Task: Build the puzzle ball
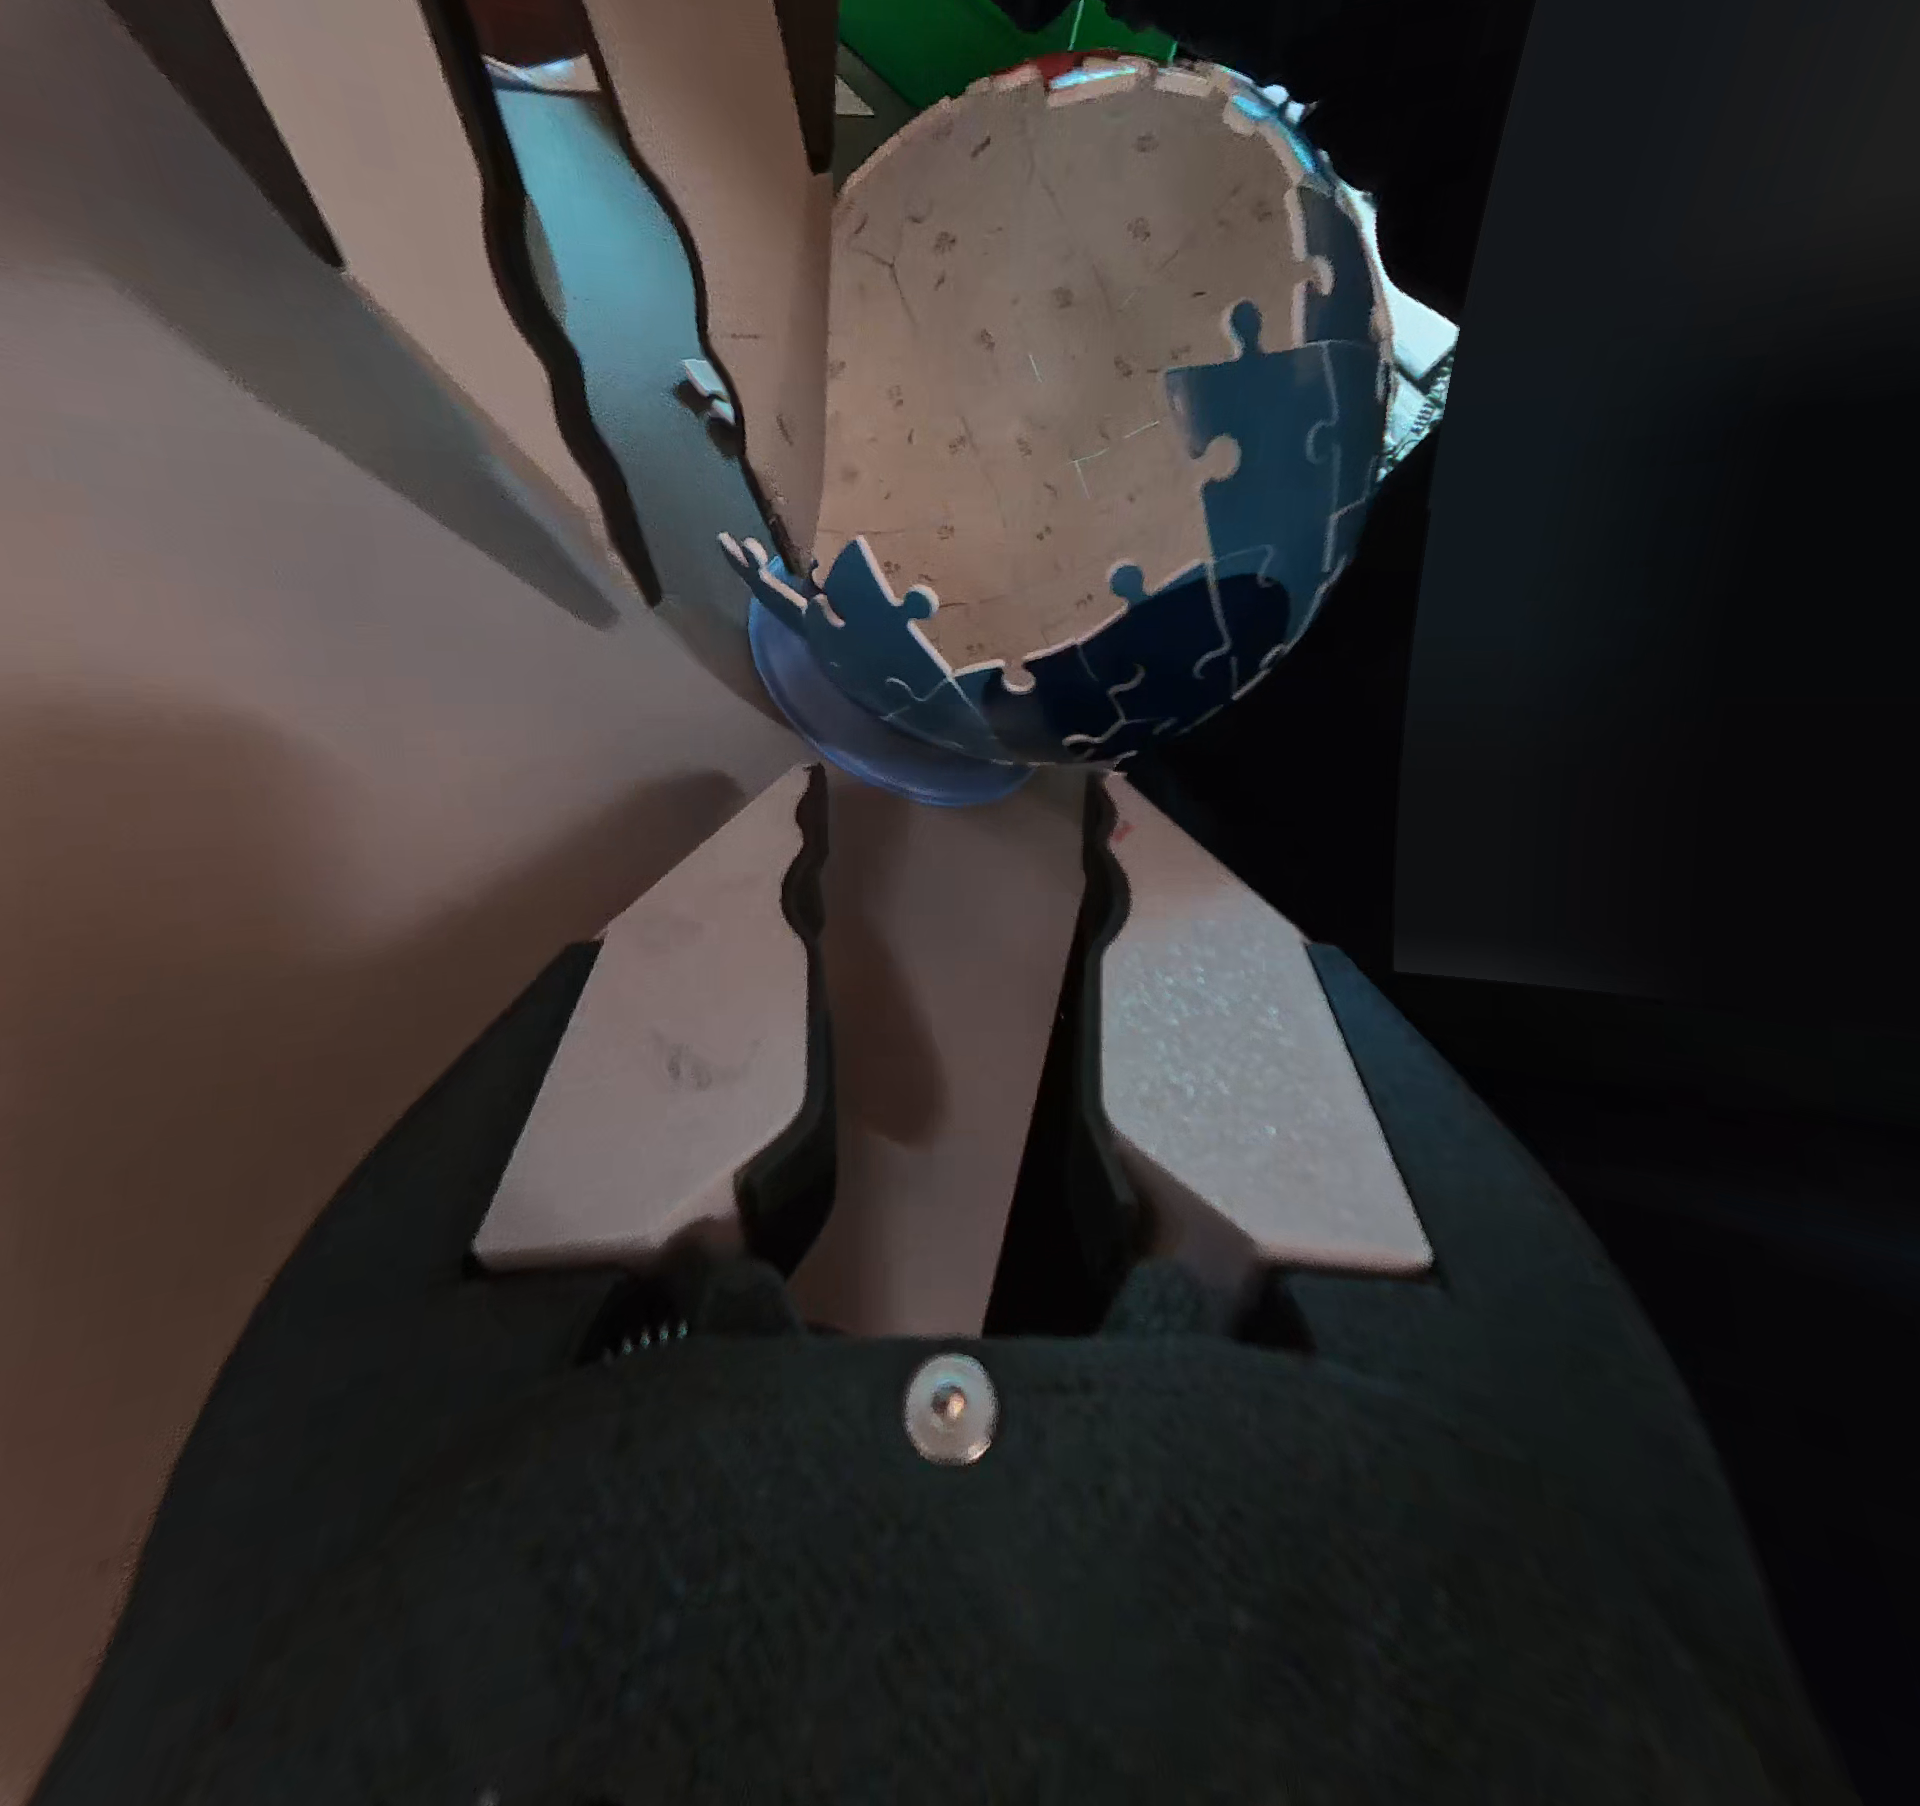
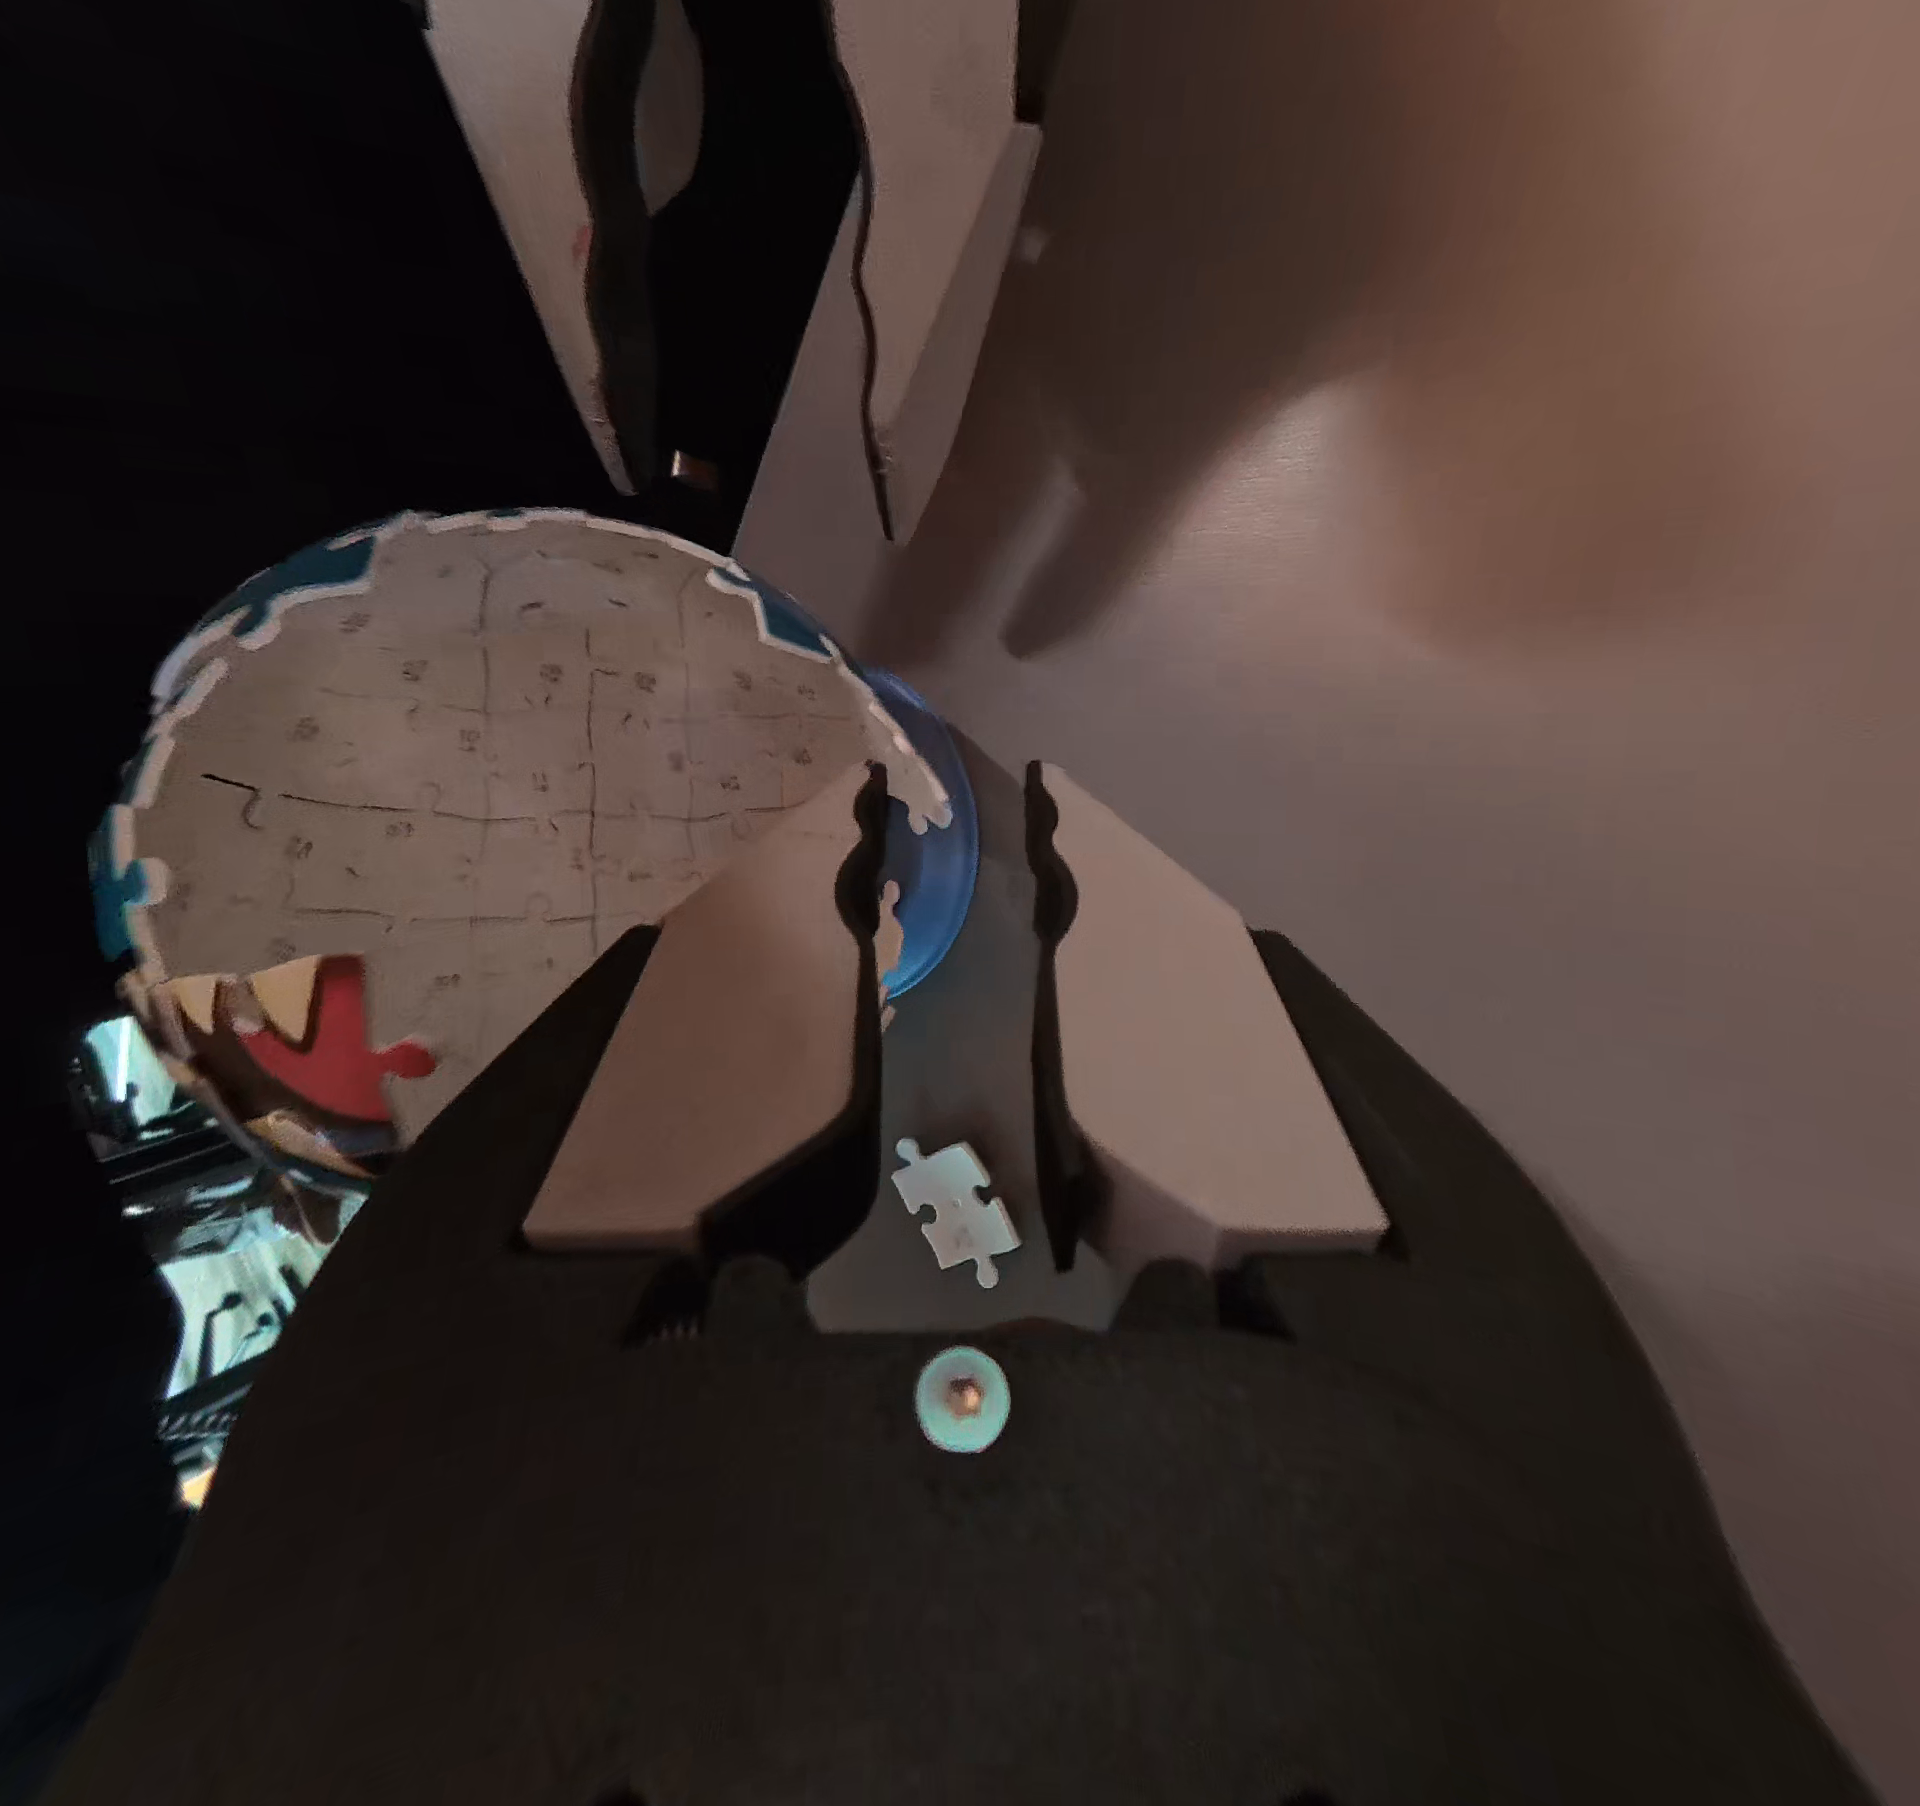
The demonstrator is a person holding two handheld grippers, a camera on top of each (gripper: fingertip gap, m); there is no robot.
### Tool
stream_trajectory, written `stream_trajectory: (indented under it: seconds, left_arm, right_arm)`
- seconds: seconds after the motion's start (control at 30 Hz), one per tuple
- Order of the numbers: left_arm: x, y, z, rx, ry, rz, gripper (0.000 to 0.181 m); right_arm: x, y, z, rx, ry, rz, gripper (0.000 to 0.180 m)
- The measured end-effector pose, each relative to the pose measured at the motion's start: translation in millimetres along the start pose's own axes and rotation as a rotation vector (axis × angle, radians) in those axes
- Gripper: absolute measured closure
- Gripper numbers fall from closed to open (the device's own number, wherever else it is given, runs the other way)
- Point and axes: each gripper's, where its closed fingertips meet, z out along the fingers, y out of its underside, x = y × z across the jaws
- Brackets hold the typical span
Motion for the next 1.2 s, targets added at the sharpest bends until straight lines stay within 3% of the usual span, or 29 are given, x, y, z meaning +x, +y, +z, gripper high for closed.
stream_trajectory:
  seconds: [0.47, 1.2]
  left_arm:
    - [1.6, -2.1, 7.6, 0.021, -0.021, 0.003, 0.128]
    - [2.4, -2.1, 6.4, 0.033, -0.025, -0.004, 0.130]
  right_arm:
    - [-3.8, 2.1, 10.9, -0.234, -0.117, -0.052, 0.154]
    - [-11.2, 6.2, 23.2, -0.295, -0.109, -0.051, 0.174]
